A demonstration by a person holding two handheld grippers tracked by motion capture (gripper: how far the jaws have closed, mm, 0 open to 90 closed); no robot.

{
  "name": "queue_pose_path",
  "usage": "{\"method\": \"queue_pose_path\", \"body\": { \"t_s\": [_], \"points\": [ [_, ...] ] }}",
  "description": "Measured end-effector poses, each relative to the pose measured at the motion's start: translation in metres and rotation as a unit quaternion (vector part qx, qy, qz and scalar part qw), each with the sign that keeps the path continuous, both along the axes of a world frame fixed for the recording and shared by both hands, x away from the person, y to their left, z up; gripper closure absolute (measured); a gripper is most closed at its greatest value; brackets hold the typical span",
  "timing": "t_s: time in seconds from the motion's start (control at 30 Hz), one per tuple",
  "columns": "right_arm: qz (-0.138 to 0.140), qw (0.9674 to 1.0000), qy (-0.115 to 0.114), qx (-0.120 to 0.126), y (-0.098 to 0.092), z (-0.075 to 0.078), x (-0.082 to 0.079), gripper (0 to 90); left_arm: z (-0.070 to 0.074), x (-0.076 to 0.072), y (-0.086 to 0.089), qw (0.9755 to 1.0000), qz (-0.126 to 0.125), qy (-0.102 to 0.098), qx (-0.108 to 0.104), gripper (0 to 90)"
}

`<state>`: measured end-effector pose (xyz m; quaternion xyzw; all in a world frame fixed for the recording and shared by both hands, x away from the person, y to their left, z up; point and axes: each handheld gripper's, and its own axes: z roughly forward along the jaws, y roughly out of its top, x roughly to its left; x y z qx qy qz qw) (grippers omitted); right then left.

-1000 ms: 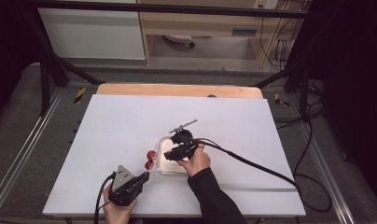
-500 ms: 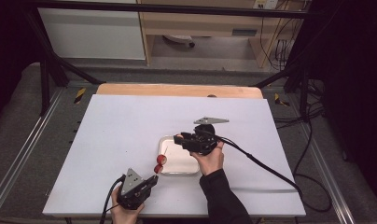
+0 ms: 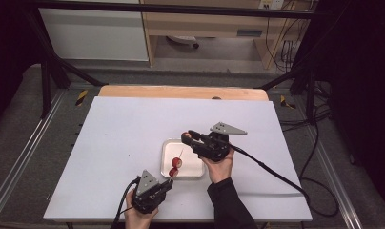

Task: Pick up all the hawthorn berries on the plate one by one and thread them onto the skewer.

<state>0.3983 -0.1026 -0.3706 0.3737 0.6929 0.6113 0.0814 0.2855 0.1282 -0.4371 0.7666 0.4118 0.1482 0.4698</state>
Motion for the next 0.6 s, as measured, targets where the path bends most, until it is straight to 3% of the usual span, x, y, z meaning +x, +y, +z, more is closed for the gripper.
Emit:
{"method": "queue_pose_path", "body": {
  "t_s": [0.3, 0.6],
  "points": [
    [0.013, 0.9996, -0.025, -0.011, 0.0005, -0.0017, -0.0050, 60.7, 0.0046, 0.0020, -0.0025, 0.9998, 0.006, 0.011, -0.016, 88.2],
    [0.015, 0.9995, -0.027, -0.010, 0.0018, -0.0030, -0.0070, 60.7, 0.0044, 0.0040, -0.0019, 0.9995, 0.011, 0.018, -0.021, 88.2]
  ]
}}
